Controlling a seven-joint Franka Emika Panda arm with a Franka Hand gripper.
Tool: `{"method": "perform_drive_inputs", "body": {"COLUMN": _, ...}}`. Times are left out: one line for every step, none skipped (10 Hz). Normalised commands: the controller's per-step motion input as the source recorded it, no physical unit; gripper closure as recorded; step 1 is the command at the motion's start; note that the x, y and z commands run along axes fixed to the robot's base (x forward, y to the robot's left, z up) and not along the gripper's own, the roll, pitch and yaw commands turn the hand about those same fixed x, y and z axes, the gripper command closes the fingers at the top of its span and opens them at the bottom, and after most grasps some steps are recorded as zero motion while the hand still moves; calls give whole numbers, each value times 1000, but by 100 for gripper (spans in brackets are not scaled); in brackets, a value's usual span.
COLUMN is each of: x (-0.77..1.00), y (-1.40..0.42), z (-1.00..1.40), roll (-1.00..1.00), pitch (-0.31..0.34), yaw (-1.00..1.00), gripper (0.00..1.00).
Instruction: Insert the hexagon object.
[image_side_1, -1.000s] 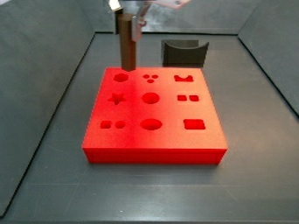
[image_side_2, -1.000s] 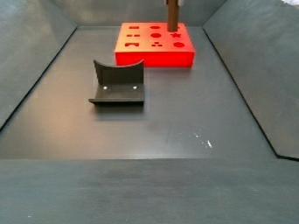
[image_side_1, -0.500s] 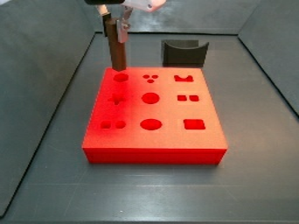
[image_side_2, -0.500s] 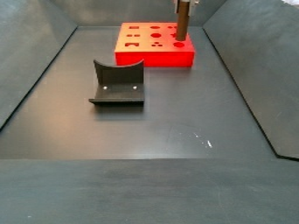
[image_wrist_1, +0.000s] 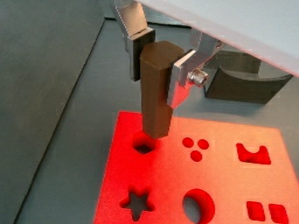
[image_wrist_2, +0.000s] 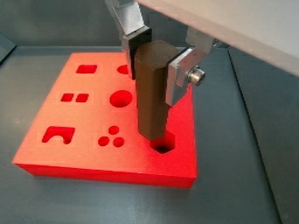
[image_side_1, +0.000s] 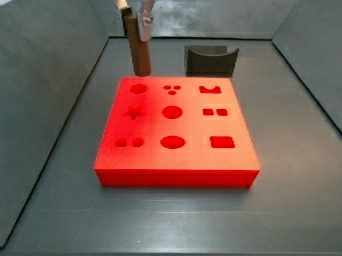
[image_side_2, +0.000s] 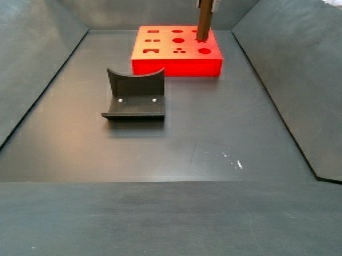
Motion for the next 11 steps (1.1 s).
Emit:
{"method": "perform_drive_inputs", "body": {"x": -63, "y": -120, "z": -120, "roll": 129, "pitch": -140, "yaw": 0, "gripper": 100}}
{"method": "perform_drive_inputs", "body": {"x": 0, "y": -103, "z": -117, "roll": 57, "pitch": -117, "yaw": 0, "gripper": 100}}
{"method": "perform_drive_inputs", "body": {"x": 0, "y": -80, "z": -191, "roll": 39, "pitch": -157, "yaw": 0, "gripper": 100}}
{"method": "perform_drive_inputs", "body": {"x": -31, "y": 0, "z": -229, "roll": 41, "pitch": -163, "yaw": 0, "gripper": 100}}
{"method": "perform_drive_inputs", "body": {"x": -40, "y": 0, "z": -266, "roll": 23, "pitch": -187, "yaw": 0, "gripper": 100}}
{"method": "perform_drive_inputs", "body": {"x": -63, "y": 0, "z": -251, "roll": 40, "pitch": -193, "yaw": 9, "gripper": 100}}
{"method": "perform_drive_inputs", "body": {"x": -163, "y": 0, "z": -243, "roll": 80, "pitch": -213, "yaw": 0, "gripper": 100}}
{"method": "perform_drive_inputs", "body": {"x": -191, "y": 0, "z": -240, "roll": 177, "pitch": -189, "yaw": 0, "gripper": 100}}
{"method": "perform_drive_inputs", "body": {"x": 0, "y": 0, "z": -200, "roll": 194, "pitch": -109, "yaw": 0, "gripper": 100}}
{"method": "perform_drive_inputs", "body": {"x": 89, "y": 0, "z": -74, "roll": 207, "pitch": 0, "yaw": 29, "gripper": 100}}
{"method": "perform_drive_inputs", "body": {"x": 189, "y": 0, "z": 0, "roll": 247, "pitch": 14, "yaw": 31, "gripper": 100}}
